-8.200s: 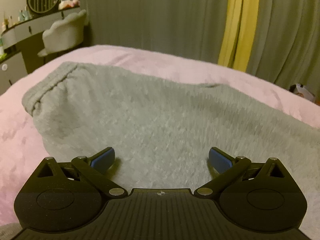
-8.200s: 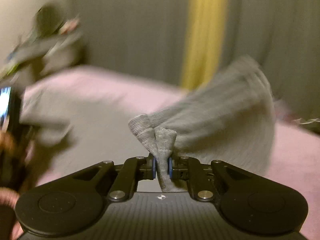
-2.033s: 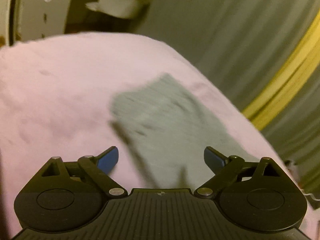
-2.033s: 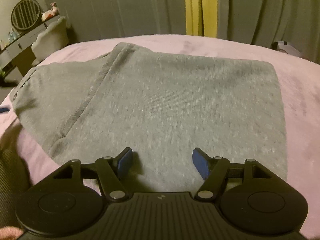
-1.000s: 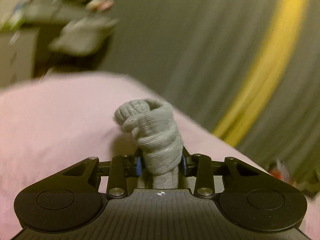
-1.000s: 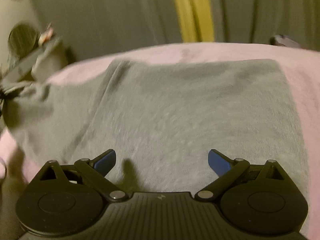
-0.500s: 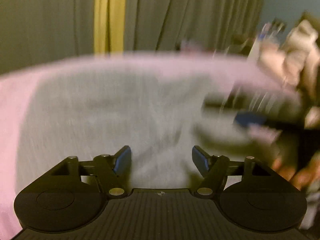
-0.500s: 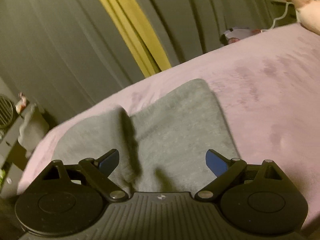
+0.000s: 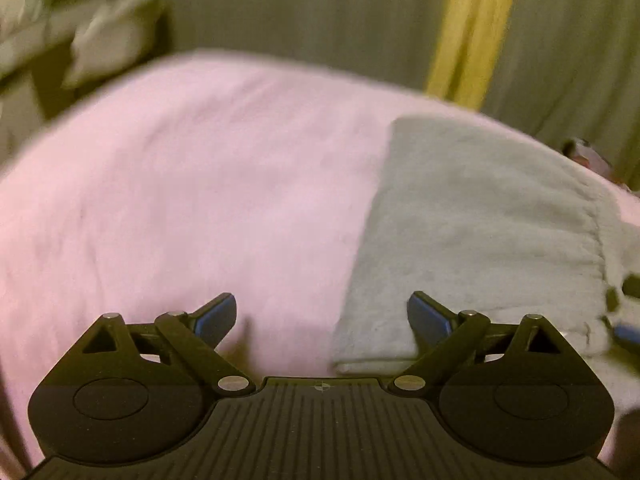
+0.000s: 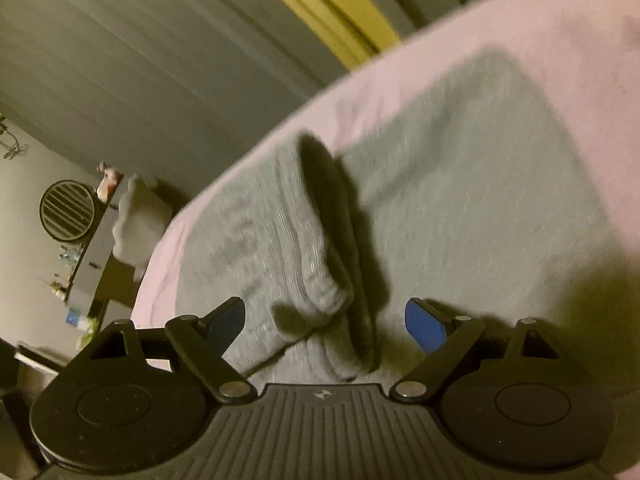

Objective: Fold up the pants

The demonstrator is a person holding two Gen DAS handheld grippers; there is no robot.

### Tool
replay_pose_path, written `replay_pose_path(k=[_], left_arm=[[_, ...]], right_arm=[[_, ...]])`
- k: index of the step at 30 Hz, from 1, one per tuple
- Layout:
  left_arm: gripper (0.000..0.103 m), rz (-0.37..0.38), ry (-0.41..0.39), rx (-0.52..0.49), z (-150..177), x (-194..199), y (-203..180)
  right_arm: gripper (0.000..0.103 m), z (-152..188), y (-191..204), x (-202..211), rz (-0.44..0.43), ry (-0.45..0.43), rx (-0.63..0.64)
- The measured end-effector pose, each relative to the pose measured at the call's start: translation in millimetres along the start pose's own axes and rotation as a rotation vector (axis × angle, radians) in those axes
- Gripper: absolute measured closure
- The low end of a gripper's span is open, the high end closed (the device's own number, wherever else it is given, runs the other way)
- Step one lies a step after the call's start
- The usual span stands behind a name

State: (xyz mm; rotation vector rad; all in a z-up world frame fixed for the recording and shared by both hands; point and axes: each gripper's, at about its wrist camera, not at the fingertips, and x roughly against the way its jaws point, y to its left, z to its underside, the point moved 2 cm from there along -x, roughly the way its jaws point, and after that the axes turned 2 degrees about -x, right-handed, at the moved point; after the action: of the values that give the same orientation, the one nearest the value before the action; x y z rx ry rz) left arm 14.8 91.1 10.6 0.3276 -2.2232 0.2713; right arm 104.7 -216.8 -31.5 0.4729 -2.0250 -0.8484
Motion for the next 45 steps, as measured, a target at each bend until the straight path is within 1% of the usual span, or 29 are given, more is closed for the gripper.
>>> replay_pose_path(k=[1, 2, 4, 5, 8, 11, 12, 13, 14, 15, 19, 21, 22, 23, 24, 25, 27, 29, 31, 32, 33, 34, 36, 37, 38, 39, 40, 42, 45], left_arm=[[0.008, 0.044, 0.022, 0.057, -1, -5, 7], [0.008, 0.075, 0.02, 0.101, -3, -6, 15], [0.008, 0.078, 0.019, 0.13, -4, -10, 17], [0.008, 0.083, 0.022, 0.122, 0, -9, 14], [0.008, 0.122, 0.032, 0.073, -6, -17, 2], [0.008, 0.245, 0.09, 0.005, 0, -6, -6], [0.008, 0.274, 0.1, -0.045, 2, -3, -9], [0.008, 0.264, 0.109, -0.107, 6, 0, -16], [0.008, 0.227, 0.118, -0.153, 9, 0, -21], [0.008, 0.19, 0.129, -0.172, 10, -4, -24], [0.015, 0.126, 0.197, -0.151, 5, -29, -28], [0.017, 0.112, 0.194, -0.146, 1, -36, -30], [0.02, 0.1, 0.183, -0.161, 0, -37, -33], [0.027, 0.1, 0.174, -0.181, 1, -36, -36], [0.038, 0.119, 0.166, -0.207, 2, -34, -39], [0.041, 0.139, 0.167, -0.218, 5, -30, -37], [0.041, 0.155, 0.172, -0.205, 5, -28, -34], [0.041, 0.181, 0.187, -0.171, 4, -33, -29], [0.039, 0.199, 0.2, -0.141, 2, -42, -26], [0.038, 0.206, 0.202, -0.134, 2, -43, -25], [0.038, 0.212, 0.205, -0.126, 2, -45, -24], [0.037, 0.216, 0.208, -0.117, 1, -48, -23], [0.037, 0.225, 0.209, -0.111, 1, -49, -22], [0.037, 0.228, 0.209, -0.107, 1, -49, -22], [0.037, 0.232, 0.208, -0.1, 1, -50, -21], [0.036, 0.239, 0.206, -0.089, 0, -50, -19], [0.036, 0.246, 0.203, -0.081, 1, -50, -18], [0.036, 0.282, 0.185, -0.072, 1, -45, -17], [0.03, 0.304, 0.17, -0.098, 0, -45, -21]], right_arm=[[0.017, 0, -1, -6, -0.009, 0.02, -0.023], [0.018, 1, -1, -12, -0.008, 0.033, -0.028], [0.021, 2, 3, -16, 0.015, 0.031, -0.006], [0.021, 2, 4, -18, 0.011, 0.028, -0.014], [0.021, -2, -3, -25, -0.015, 0.024, -0.093], [0.015, -6, -5, -32, -0.072, 0.066, -0.136], [0.011, -6, -3, -33, -0.083, 0.078, -0.134], [0.009, -7, -2, -35, -0.091, 0.089, -0.13], [0.007, -7, -2, -36, -0.099, 0.096, -0.129], [0.005, -7, -2, -37, -0.109, 0.1, -0.135], [0.004, -9, 2, -47, -0.11, 0.114, -0.137], [0.004, -8, 7, -51, -0.104, 0.109, -0.111], [0.014, -7, 10, -52, -0.106, 0.104, -0.095], [0.024, -6, 12, -53, -0.096, 0.094, -0.076], [0.049, -4, 12, -54, -0.074, 0.089, -0.067], [0.051, -3, 9, -55, -0.075, 0.093, -0.075], [0.052, -4, 6, -53, -0.105, 0.091, -0.107], [0.046, -5, 8, -53, -0.11, 0.1, -0.109], [0.03, -7, 6, -58, -0.115, 0.115, -0.135], [0.025, -8, 6, -61, -0.132, 0.116, -0.151], [0.017, -9, 7, -62, -0.147, 0.114, -0.167], [0.012, -10, 8, -64, -0.158, 0.109, -0.178], [0.01, -13, 12, -69, -0.157, 0.105, -0.179], [0.015, -13, 15, -72, -0.147, 0.096, -0.171], [0.023, -13, 19, -73, -0.134, 0.086, -0.159], [0.06, -11, 22, -73, -0.106, 0.076, -0.136], [0.063, -11, 26, -73, -0.092, 0.076, -0.108], [0.066, -13, 27, -67, -0.116, 0.071, -0.129], [0.068, -17, 46, -51, -0.159, 0.037, -0.101]])
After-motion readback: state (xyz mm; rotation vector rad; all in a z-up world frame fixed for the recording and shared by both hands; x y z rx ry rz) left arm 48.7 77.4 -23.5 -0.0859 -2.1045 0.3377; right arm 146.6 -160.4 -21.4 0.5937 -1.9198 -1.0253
